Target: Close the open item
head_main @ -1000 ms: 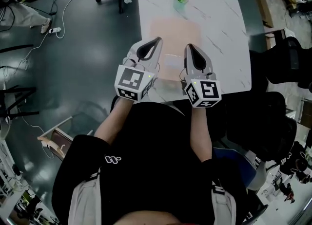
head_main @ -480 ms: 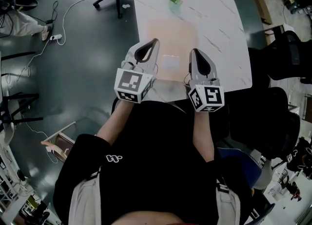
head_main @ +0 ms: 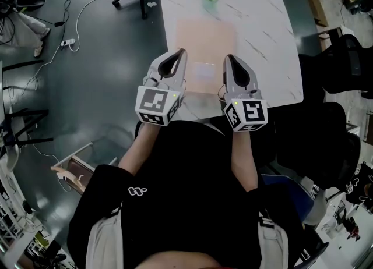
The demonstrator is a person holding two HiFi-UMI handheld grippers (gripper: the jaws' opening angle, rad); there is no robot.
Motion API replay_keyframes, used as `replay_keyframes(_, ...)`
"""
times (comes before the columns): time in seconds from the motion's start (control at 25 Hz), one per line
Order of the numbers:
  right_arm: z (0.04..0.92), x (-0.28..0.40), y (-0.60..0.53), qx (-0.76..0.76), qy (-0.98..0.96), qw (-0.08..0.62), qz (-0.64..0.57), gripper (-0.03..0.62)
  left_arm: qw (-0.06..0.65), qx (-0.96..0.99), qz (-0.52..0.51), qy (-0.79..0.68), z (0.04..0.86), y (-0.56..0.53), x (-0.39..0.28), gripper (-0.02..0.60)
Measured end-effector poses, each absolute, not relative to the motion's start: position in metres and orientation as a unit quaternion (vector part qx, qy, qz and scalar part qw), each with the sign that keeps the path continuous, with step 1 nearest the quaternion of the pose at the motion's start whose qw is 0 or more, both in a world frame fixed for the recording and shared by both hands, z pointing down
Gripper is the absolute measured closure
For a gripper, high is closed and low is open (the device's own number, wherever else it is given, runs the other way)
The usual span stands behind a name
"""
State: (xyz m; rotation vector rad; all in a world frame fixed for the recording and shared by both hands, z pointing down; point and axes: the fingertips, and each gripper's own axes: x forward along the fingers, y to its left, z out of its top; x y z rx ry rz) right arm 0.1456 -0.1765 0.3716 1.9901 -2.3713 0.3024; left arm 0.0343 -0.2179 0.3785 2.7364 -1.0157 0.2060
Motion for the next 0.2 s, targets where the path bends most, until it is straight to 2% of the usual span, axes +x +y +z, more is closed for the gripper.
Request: replay_keyframes(0.2, 0.3713, 0.1432, -0.1786, 0.637, -0.765, 0.017, 0.095, 0.603, 0.111, 0.928, 0.073, -0.348, 0.3831, -0.2174, 0.0307, 0.581)
